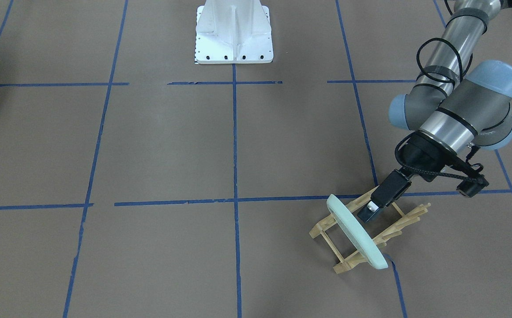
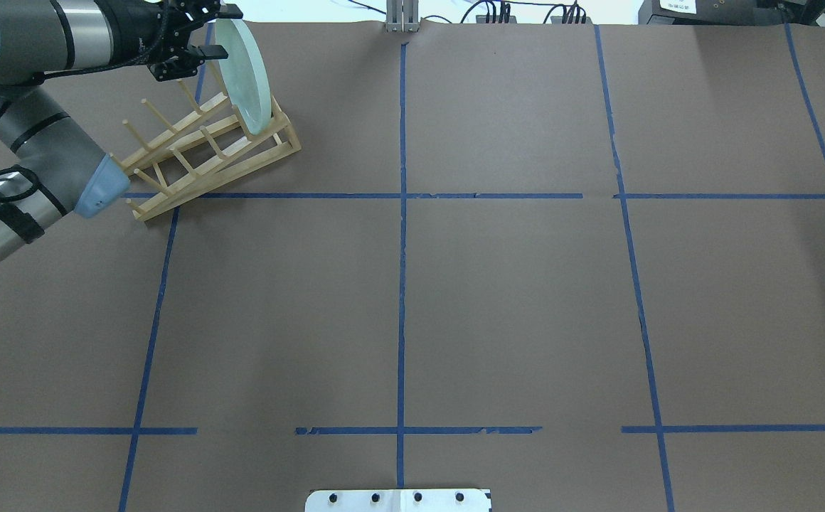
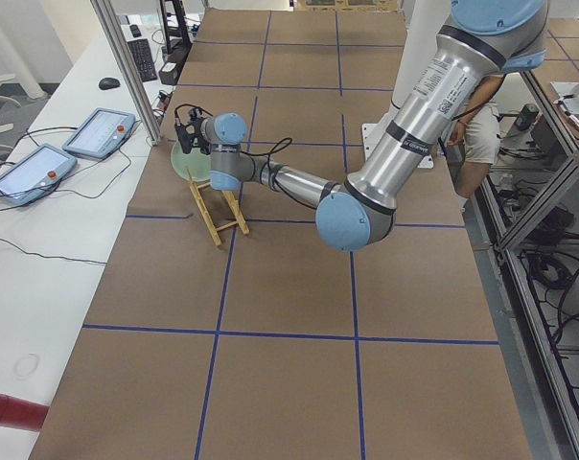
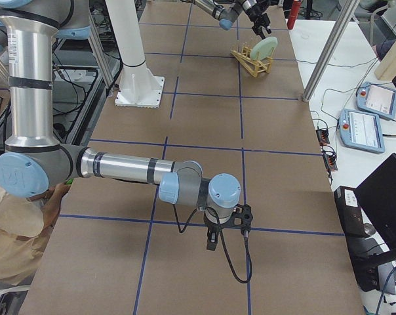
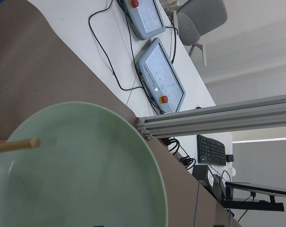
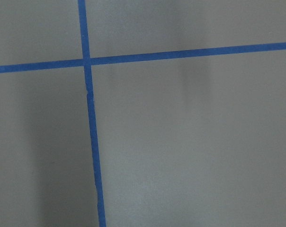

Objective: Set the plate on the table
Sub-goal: 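Move the left gripper to the top rim of the pale green plate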

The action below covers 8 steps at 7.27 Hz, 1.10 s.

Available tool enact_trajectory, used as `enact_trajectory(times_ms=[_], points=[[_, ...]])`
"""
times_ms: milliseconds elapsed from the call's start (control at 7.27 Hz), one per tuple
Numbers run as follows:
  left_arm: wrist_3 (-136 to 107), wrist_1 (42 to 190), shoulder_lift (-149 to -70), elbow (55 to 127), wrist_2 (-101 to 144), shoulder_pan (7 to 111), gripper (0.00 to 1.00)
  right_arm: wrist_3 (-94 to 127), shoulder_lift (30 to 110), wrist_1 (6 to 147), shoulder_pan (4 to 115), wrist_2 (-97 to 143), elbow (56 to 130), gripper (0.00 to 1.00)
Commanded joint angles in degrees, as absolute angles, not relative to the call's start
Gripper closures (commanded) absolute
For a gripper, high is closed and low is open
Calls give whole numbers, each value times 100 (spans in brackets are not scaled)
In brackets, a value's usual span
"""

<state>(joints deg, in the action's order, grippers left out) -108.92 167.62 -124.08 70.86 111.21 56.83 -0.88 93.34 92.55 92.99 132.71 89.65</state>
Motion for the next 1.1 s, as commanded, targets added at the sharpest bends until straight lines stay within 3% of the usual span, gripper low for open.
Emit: enact_trajectory(times_ms=[0,275,825,962], points=[[-10881,16761,-12559,6873,11040,5678,45,-88,9334,9255,9299,13271,8965,0],[-10855,16761,-12560,6847,11039,5678,56,-88,9334,9255,9299,13271,8965,0],[-10697,16752,-12560,6952,11048,5686,99,-88,9334,9255,9299,13271,8965,0],[-10688,16743,-12551,7074,11039,5687,100,-88,9334,9255,9299,13271,8965,0]])
